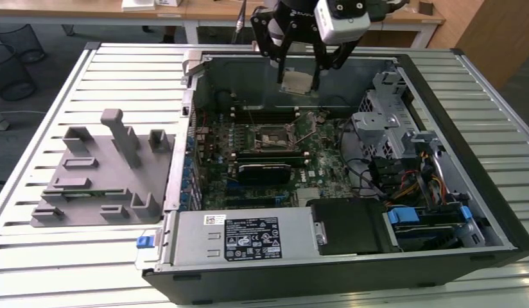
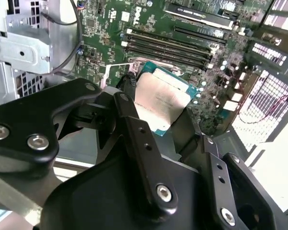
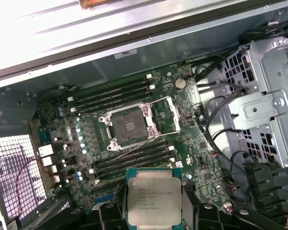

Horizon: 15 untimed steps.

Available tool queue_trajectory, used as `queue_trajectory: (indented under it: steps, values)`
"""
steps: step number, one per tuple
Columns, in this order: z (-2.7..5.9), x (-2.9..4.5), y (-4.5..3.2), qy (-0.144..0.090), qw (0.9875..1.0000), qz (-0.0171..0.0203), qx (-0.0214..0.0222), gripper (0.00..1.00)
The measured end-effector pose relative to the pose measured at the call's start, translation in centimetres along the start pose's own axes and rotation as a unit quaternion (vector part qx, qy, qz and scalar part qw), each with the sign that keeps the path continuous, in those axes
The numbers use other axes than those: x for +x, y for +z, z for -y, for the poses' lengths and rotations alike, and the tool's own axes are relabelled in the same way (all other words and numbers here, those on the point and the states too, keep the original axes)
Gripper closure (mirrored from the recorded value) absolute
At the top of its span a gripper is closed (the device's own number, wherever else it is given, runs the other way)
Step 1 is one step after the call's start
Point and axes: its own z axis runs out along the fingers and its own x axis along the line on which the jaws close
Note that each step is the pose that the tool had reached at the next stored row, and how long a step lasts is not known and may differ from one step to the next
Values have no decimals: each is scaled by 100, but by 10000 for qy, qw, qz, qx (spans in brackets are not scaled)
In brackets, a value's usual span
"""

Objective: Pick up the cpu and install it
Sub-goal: 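Place the cpu into insertion slot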

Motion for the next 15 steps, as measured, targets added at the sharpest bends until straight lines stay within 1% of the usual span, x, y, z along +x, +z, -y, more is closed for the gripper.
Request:
queue_trajectory:
  steps: [7, 15]
  values:
    - [-1, 0, 3, 294, 9996, 12, 4, 46]
    - [-2, 1, 7, 618, 9981, 26, 9, 46]
